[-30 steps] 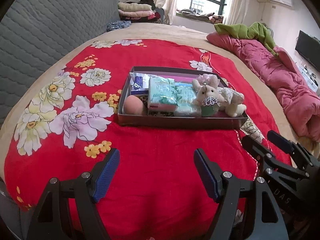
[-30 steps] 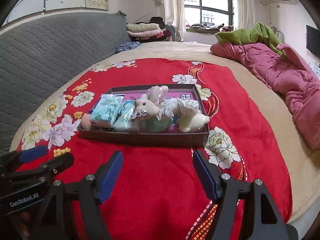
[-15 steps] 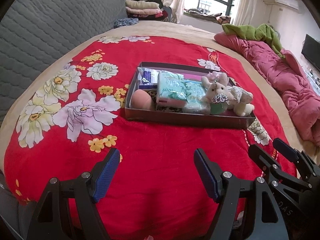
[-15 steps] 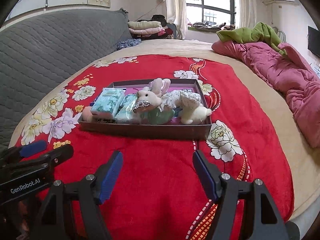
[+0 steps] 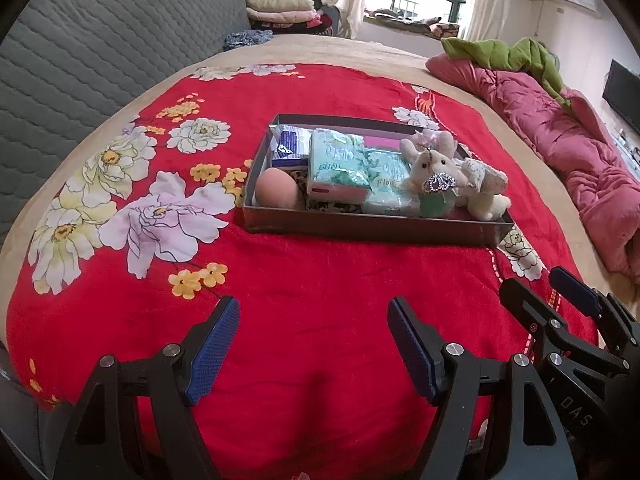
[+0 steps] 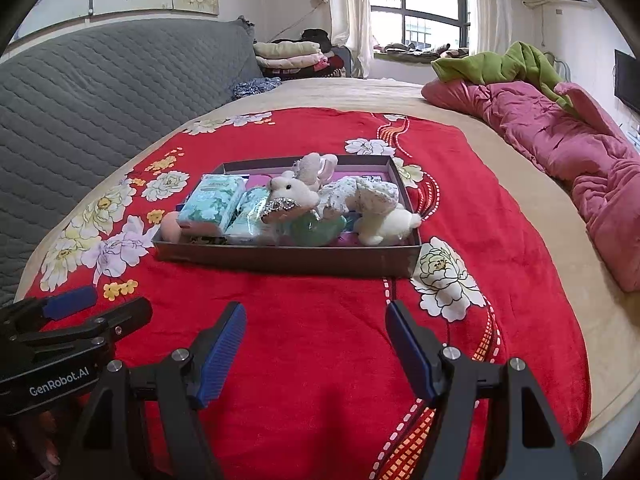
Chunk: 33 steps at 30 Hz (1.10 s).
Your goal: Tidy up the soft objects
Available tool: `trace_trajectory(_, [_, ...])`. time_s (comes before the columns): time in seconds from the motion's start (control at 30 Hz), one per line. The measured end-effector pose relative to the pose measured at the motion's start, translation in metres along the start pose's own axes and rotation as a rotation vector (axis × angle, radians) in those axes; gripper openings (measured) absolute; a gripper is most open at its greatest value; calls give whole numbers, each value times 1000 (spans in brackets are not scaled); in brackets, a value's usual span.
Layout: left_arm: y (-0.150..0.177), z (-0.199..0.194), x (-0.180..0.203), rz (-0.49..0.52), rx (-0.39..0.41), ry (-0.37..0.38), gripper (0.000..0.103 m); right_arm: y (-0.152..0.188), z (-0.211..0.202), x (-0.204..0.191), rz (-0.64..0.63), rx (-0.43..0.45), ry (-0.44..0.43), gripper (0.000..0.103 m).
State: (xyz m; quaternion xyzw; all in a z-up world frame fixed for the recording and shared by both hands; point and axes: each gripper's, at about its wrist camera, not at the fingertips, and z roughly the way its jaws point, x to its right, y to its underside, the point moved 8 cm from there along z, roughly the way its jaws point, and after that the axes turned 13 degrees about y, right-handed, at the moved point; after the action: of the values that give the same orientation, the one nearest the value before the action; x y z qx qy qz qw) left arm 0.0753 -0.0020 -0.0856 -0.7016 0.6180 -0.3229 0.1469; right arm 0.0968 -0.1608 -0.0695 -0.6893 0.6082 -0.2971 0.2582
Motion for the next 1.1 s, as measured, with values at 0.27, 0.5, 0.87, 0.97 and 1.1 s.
trace_trajectory(0.27, [0, 0, 1, 3, 0, 0, 77, 3, 4, 0, 2, -11, 2, 71])
trace_trajectory(0.5, [1, 0, 1, 4, -6, -3, 77, 6, 6, -1, 1, -16, 3, 72])
trace_trajectory(0.87, [2, 3, -2, -4, -8, -7, 77, 8, 7, -1, 0, -18, 3, 72])
trace_trajectory(0.97, [3, 5, -6, -17, -15, -16, 77, 9, 7, -2, -6, -18, 1, 72])
trace_trajectory(1.1, [3, 6, -9, -25, -15, -23, 77, 10, 9, -4, -4, -25, -5, 72])
